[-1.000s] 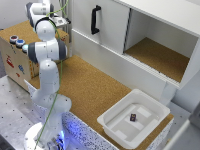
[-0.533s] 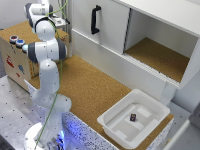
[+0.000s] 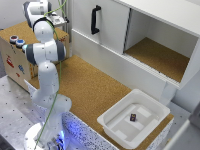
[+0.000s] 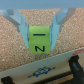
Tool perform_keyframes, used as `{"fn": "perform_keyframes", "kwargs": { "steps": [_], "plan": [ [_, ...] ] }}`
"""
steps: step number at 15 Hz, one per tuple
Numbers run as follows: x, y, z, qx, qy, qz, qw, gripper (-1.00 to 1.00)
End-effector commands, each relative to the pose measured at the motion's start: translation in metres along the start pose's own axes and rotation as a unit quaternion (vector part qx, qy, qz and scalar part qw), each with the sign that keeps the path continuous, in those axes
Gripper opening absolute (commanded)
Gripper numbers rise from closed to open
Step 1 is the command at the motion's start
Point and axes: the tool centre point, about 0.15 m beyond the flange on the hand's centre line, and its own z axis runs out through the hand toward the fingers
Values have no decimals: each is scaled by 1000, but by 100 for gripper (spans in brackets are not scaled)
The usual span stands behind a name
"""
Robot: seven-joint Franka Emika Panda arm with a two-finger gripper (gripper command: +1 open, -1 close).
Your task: Go towards the yellow block and pick it up
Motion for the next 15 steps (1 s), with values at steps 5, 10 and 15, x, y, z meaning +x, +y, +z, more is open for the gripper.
{"fn": "perform_keyframes", "kwargs": {
  "steps": [5, 10, 15],
  "plan": [
    [15, -2, -3, -28, 13, -64, 997, -100],
    [22, 12, 9, -30, -13, -82, 996, -100],
    [-23, 43, 11, -8, 8, -2, 1000, -100]
  ]
}}
